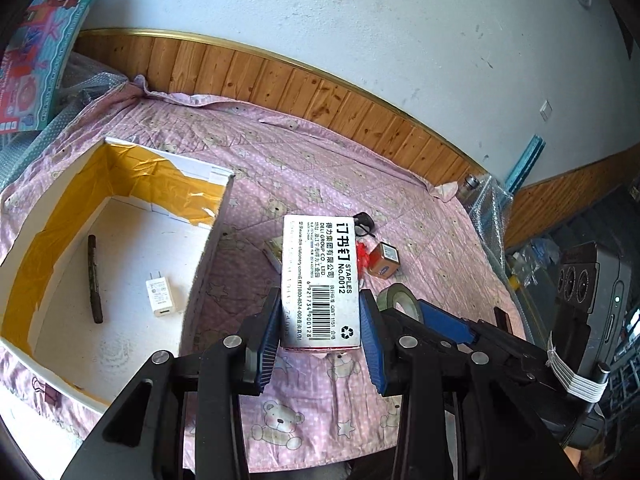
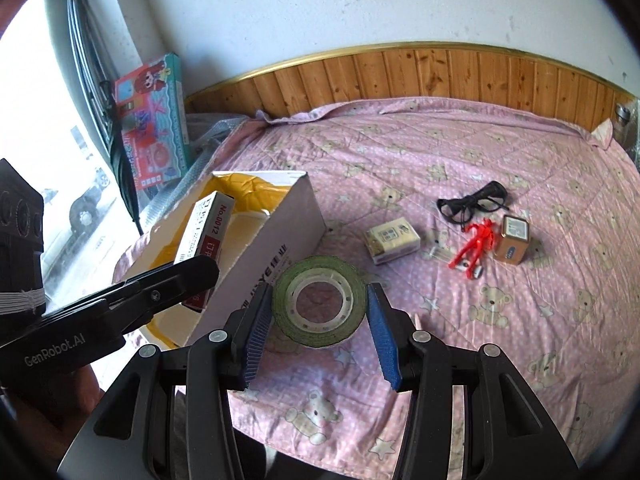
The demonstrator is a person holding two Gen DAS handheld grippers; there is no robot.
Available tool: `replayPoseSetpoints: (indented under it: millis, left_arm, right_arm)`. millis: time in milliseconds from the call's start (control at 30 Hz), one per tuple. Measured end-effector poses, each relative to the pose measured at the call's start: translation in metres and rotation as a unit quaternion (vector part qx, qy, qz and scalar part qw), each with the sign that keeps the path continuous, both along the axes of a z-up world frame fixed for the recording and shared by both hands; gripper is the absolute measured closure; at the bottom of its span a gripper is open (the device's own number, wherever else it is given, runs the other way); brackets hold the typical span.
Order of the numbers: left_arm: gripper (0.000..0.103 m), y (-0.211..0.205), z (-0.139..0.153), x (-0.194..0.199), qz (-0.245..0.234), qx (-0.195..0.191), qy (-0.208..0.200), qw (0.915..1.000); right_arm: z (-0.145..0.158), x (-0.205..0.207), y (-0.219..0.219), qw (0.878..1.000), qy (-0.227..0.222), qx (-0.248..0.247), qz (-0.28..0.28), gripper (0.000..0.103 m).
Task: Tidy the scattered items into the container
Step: 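Carry the staples box and tape roll over the cardboard box with both tools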
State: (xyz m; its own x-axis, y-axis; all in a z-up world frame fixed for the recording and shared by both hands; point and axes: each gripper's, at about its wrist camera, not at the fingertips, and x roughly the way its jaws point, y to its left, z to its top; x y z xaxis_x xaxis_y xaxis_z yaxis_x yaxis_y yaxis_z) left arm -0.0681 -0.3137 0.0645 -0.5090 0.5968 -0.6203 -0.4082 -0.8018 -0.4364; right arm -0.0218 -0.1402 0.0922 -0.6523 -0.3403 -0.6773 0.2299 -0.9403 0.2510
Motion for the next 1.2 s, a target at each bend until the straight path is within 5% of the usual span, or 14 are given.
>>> replayPoseSetpoints:
  millis: [867, 1200]
  left_arm:
    - [0.065, -0.150, -0.016, -0.054, 0.171, -0.007, -0.054, 0.9839]
    - [0.065, -0.155, -0.037, -0.078, 0.165, -0.018, -0.095, 0.9815]
  right_arm:
    - [0.026, -0.057, -0.141, 0.990, 0.025, 0.007, 0.137, 0.053]
    - [0.002, -0.117, -0.182, 0.984, -0.023, 0.047, 0.168, 0.053]
